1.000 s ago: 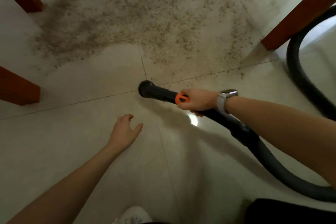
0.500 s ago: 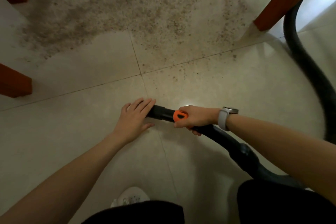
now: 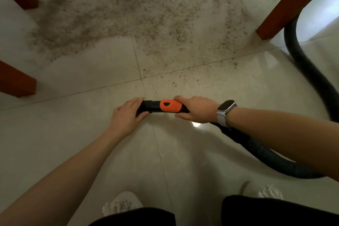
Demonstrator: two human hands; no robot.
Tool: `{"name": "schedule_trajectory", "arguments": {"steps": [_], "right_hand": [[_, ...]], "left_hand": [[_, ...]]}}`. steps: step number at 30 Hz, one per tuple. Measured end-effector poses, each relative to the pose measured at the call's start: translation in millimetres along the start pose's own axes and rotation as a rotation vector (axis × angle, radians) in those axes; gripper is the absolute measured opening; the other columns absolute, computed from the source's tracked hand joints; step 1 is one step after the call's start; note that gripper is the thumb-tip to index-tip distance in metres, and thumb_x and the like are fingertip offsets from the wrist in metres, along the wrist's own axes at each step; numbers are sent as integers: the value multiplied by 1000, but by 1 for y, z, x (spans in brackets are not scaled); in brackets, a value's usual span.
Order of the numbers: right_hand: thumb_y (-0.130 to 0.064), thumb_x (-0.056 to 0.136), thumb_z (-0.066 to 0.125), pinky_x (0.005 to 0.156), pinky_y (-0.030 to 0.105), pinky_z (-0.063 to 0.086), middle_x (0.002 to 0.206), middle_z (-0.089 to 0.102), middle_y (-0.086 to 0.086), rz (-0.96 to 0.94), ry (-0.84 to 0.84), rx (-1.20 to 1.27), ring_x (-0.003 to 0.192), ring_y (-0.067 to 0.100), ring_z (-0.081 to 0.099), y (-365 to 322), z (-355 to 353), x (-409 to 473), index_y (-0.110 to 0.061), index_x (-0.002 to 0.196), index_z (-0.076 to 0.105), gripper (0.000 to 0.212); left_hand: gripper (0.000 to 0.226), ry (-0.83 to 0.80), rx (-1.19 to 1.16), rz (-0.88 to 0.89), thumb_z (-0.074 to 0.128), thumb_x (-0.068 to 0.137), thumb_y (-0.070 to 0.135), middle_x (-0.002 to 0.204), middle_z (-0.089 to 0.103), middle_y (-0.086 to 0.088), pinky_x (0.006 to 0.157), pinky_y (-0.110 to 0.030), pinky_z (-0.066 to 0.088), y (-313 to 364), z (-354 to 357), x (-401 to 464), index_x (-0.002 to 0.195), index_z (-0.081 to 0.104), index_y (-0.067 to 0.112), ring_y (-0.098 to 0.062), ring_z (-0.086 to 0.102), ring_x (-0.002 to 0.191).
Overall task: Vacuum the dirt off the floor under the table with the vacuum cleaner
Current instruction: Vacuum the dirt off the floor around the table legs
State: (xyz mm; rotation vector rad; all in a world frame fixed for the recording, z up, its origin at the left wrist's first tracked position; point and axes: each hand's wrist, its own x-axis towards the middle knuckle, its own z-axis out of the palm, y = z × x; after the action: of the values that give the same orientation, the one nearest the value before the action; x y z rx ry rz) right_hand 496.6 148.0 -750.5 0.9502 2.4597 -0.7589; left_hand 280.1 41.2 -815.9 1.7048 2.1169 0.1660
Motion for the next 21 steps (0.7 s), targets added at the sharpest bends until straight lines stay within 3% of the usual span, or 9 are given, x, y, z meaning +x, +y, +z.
{"name": "schedule_trajectory", "arguments": {"steps": [10,16,21], "right_hand": [[-47,96,45,59,29,43,79,54,-1,-40,-34,18,64,17,54,30,18,-22,-19,128,36,43],[-42,96,45,45,23,30,64,44,-7,24,121,63,51,10,44,44,5,-26,-16,122,40,37],[-44,96,46,47,23,31,69,48,-5,-54,30,49,54,11,46,42,15,-37,-17,126,38,41]], "left_hand": [[62,-146,14,-196,39,98,43,158,17,-3,115,-41,23,7,-11,-37,151,16,22,-21,22,143],[67,-164,162,-397,39,96,49,159,12,-4,114,-42,21,-9,-25,-77,152,12,22,-23,15,145],[71,-188,89,-439,39,96,48,160,5,-5,114,-44,19,22,-1,-71,152,6,21,-25,9,146]]}}
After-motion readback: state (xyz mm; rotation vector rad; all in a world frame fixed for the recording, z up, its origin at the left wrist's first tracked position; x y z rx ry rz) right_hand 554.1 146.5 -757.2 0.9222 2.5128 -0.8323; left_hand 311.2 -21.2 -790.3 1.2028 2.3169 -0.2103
